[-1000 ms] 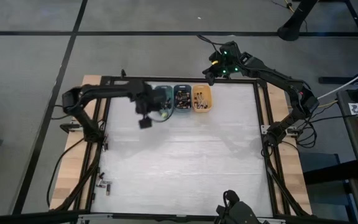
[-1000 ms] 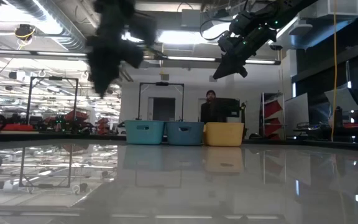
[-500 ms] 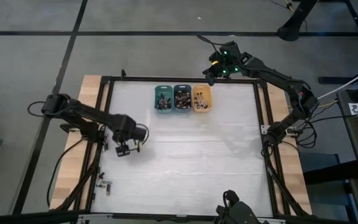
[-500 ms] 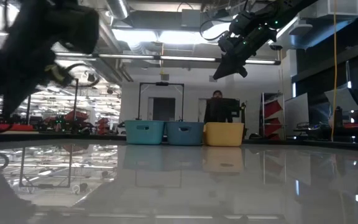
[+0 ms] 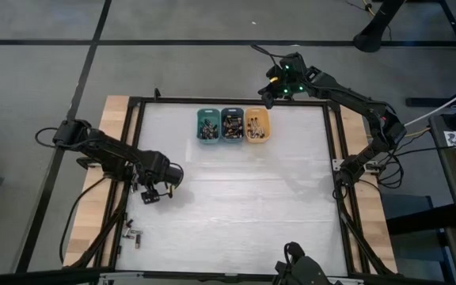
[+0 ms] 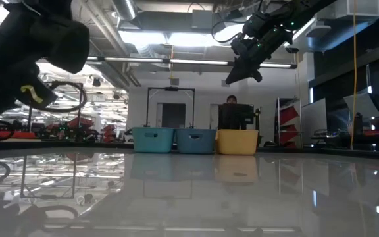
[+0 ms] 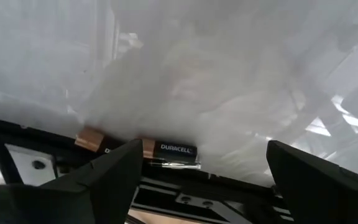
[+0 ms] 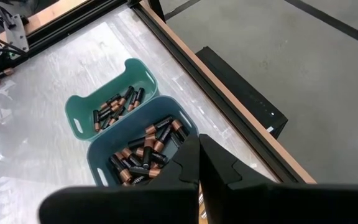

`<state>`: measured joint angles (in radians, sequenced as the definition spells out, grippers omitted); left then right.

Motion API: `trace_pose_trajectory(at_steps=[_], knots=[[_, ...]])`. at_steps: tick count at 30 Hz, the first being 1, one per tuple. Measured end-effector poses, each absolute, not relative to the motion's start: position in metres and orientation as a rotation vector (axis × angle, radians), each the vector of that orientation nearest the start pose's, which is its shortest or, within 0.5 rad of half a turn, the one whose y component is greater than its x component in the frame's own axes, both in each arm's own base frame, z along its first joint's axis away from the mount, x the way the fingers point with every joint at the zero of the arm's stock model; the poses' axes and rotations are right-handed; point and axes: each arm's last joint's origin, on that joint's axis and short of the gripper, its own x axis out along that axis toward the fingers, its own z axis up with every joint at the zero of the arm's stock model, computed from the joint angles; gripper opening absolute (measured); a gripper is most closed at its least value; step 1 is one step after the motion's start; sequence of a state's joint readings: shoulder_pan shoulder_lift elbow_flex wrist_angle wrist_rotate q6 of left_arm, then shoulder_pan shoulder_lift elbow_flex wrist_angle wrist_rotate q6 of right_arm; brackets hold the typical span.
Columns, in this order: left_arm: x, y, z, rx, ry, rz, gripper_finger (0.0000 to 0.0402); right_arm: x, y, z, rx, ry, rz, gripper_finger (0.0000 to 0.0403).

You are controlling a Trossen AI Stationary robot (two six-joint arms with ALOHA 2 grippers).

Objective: Sort batteries
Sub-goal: Put the brown battery into the blue bin

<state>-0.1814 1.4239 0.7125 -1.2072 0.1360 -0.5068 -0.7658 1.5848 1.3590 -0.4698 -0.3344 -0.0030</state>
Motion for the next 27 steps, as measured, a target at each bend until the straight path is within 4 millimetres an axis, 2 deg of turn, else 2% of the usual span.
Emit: trace_pose_trajectory(at_steps=[6, 18, 27], knots=[[0.167, -0.031, 0.154, -0.206, 1.924, 0.229, 0.0329, 0.258, -0.235, 0.310, 0.384, 0.594, -0.420, 0.0000], [0.161, -0.028, 0.145, -0.182, 1.940, 0.190, 0.0329, 0.258, -0.235, 0.310, 0.407, 0.592, -0.426, 0.0000], [0.163, -0.029, 0.135, -0.172, 2.017, 0.186, 0.0329, 0.258, -0.235, 0.310, 0.412, 0.592, -0.427, 0.0000]])
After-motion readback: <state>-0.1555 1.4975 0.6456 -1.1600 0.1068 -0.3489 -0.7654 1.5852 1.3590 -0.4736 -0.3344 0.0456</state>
